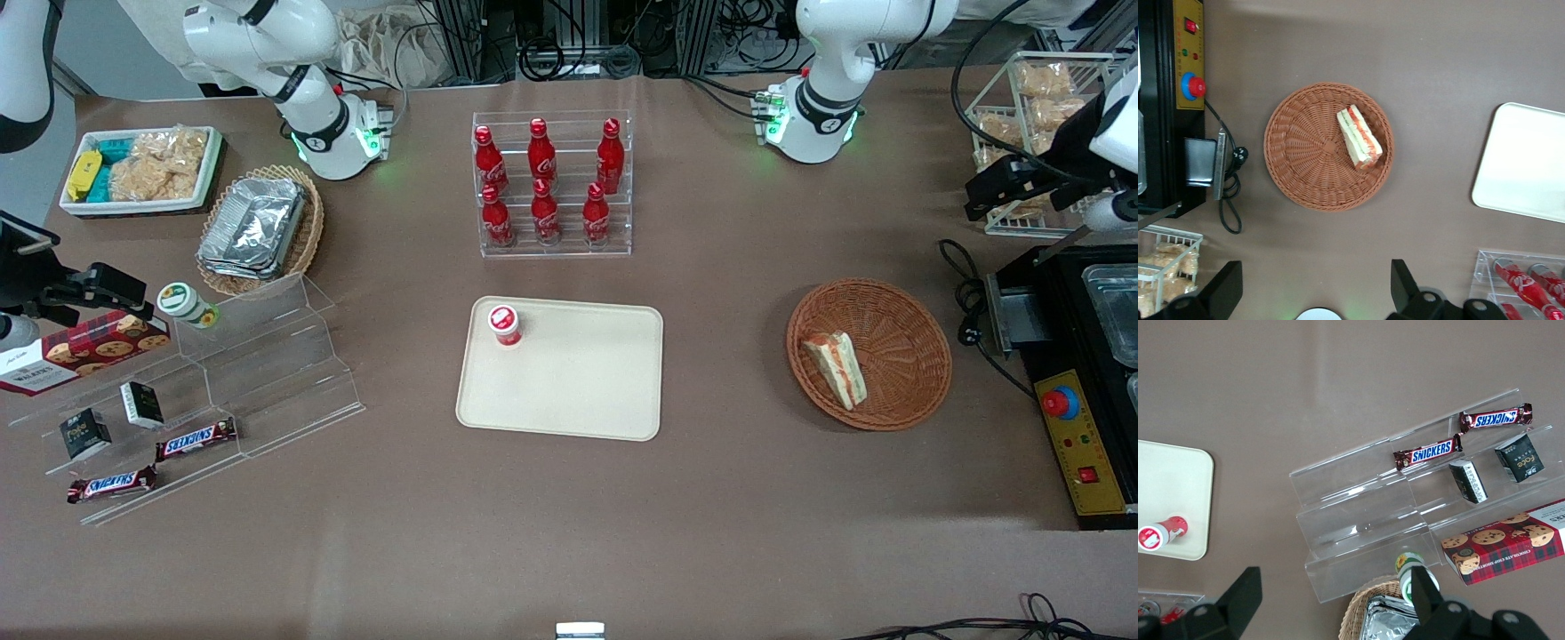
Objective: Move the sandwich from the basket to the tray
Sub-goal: 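Move the left gripper over the wicker basket and lower onto the sandwich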
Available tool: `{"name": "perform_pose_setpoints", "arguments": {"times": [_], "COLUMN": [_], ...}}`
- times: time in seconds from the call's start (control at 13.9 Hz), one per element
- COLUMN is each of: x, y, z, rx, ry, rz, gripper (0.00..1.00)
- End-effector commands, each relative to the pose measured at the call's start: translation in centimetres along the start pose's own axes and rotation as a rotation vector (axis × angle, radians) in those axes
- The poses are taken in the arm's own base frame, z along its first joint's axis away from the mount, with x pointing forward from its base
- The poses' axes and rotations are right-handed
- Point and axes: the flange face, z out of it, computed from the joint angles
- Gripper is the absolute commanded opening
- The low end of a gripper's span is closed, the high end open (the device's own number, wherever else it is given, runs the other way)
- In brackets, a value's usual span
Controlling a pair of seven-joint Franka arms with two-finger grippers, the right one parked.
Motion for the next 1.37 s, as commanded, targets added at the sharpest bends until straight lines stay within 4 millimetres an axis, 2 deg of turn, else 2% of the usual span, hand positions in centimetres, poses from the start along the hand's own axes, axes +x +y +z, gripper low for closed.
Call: {"name": "perform_pose_setpoints", "arguments": {"times": [0.0,0.22,0.43,0.72,0.94,1.08,1.3], "x": [-0.7,-0.5,0.1,4.2,6.8,7.7,7.6], "y": [-0.1,-0.3,-0.6,0.4,1.5,2.5,3.0], "z": [-0.4,-0.3,0.9,7.9,14.5,19.4,26.2], "rx": [0.031,0.028,0.009,-0.002,-0.012,-0.009,0.000], "ry": [0.018,0.015,-0.006,-0.094,-0.125,-0.125,-0.122], "rz": [0.030,0.052,0.028,-0.085,-0.172,-0.218,-0.258], "gripper": [1.00,1.00,1.00,1.00,1.00,1.00,1.00]}}
